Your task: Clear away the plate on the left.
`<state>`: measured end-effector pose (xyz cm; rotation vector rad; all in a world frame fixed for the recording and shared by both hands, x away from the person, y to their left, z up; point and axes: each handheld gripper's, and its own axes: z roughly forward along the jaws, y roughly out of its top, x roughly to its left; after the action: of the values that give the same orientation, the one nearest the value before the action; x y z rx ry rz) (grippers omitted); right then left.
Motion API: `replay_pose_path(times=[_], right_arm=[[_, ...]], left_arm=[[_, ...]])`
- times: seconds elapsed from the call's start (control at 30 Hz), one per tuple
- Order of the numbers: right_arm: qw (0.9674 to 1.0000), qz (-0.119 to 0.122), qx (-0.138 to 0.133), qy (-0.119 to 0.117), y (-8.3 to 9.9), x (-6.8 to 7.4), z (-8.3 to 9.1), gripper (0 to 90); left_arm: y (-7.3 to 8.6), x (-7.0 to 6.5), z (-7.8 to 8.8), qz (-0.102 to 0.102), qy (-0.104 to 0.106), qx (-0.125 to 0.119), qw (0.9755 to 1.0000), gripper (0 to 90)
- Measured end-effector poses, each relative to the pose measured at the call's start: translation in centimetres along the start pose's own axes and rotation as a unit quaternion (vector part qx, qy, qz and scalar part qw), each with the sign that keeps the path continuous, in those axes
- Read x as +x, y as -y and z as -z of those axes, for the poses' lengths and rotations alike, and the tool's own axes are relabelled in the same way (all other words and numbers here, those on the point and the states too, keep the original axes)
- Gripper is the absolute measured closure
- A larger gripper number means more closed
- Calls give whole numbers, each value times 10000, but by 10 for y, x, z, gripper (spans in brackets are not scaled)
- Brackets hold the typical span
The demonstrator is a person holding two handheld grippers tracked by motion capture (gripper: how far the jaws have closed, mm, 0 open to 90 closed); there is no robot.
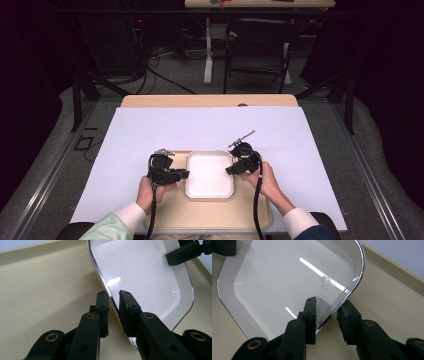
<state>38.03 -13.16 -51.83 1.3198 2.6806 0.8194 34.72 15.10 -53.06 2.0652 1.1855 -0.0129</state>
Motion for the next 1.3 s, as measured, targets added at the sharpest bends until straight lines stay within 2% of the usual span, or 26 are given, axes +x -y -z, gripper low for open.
replay_pose_path(times=[0.23, 0.37, 0.8, 0.87, 0.97, 1.0, 1.03, 1.1, 1.17, 1.3], right_arm=[[10000, -16, 23, -43, 0, -1, -4, 661], [9999, -18, 126, -66, 0, -1, -8, 629], [9997, -70, 185, -124, -1, -2, -13, 591], [9997, 32, 228, -14, -1, -1, -14, 597], [9996, 89, 255, 18, -1, 0, -17, 591], [9989, 441, 160, -10, -2, -5, -19, 591], [9989, 441, 160, -10, -2, -5, -19, 591], [9993, -83, 349, 65, 0, 3, -16, 587], [9995, 161, 269, 64, 0, 2, -17, 551], [9993, 264, 234, 81, 0, 4, -15, 480]], left_arm=[[0, 1, -2, -40, -33, 46, 10000, 773], [1, 2, -4, -13, -43, 105, 9999, 766], [1, 2, -7, 24, -83, 156, 9998, 755], [2, 3, -9, 49, -83, 232, 9997, 746], [3, 4, -11, 56, -105, 240, 9996, 739], [3, 4, -11, 44, -117, 238, 9996, 739], [3, 4, -11, 44, -117, 238, 9996, 738], [3, 4, -12, 63, -111, 235, 9996, 737], [4, 5, -13, 31, -123, 286, 9995, 720], [4, 5, -12, -15, -124, 277, 9995, 673]])
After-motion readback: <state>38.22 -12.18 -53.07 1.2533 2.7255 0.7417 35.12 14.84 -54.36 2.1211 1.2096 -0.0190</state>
